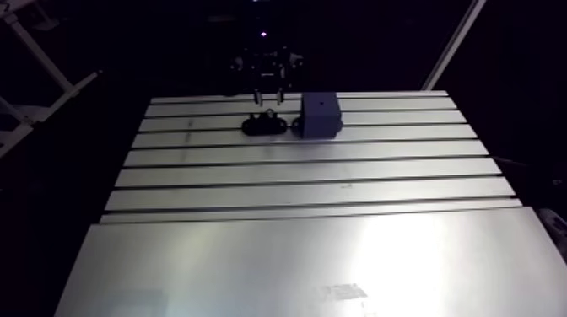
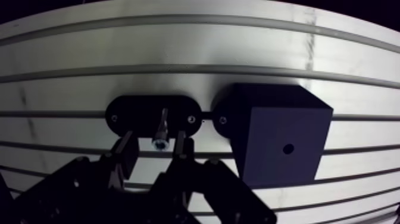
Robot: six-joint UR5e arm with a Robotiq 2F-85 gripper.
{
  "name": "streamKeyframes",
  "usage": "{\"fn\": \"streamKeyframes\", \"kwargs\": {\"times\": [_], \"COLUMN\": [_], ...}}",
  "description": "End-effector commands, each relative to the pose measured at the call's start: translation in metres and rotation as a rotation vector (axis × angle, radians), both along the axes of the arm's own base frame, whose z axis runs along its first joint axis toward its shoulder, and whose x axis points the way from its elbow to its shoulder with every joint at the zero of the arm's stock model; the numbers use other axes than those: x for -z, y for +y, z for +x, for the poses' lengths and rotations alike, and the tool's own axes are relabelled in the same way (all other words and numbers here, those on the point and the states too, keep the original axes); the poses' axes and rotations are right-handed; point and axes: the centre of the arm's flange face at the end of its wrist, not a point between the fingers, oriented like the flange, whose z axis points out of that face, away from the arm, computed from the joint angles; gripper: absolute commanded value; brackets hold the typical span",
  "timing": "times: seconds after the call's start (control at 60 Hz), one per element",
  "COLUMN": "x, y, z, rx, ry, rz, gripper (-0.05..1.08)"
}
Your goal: Pick up the M10 bolt and insert it into the hole until fully seated.
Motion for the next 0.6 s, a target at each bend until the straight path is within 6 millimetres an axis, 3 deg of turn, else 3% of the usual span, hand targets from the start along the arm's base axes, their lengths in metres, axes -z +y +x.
{"fn": "streamKeyframes", "kwargs": {"times": [0.017,0.6], "x": [0.003,0.014], "y": [0.0,0.0], "z": [0.001,0.0], "rx": [0.0,-0.002], "ry": [-0.005,-0.02], "rz": [0.0,-0.002], "gripper": [0.55,0.55]}}
